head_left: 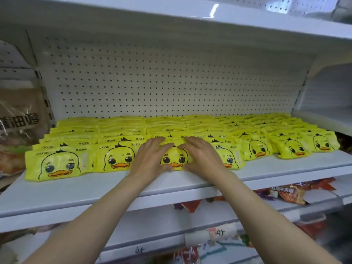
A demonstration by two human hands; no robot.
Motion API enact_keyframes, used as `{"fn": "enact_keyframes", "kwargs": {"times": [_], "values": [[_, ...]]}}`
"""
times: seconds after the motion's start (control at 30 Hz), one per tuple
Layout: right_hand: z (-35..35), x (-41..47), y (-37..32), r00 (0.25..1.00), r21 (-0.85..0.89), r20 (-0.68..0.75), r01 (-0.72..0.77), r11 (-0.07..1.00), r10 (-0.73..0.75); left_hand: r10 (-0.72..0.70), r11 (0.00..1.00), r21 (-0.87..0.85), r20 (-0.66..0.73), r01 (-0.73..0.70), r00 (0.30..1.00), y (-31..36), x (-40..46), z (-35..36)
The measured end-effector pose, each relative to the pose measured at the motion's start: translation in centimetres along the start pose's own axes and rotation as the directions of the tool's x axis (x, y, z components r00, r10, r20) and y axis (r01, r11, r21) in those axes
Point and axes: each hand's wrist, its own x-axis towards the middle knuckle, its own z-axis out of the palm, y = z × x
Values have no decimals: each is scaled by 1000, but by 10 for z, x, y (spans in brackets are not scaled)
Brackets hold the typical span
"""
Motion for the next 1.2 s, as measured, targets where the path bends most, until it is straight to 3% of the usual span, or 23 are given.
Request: {"fn": "enact_keyframes", "kwargs": {"times": [0.43,1.2], "values": [[10,35,19,998,-10,0,65,998,-65,-110,984,130,-80,119,991,3,20,18],[19,46,30,996,122,24,81,989,-85,-99,978,165,-156,125,983,-2,24,30]]}}
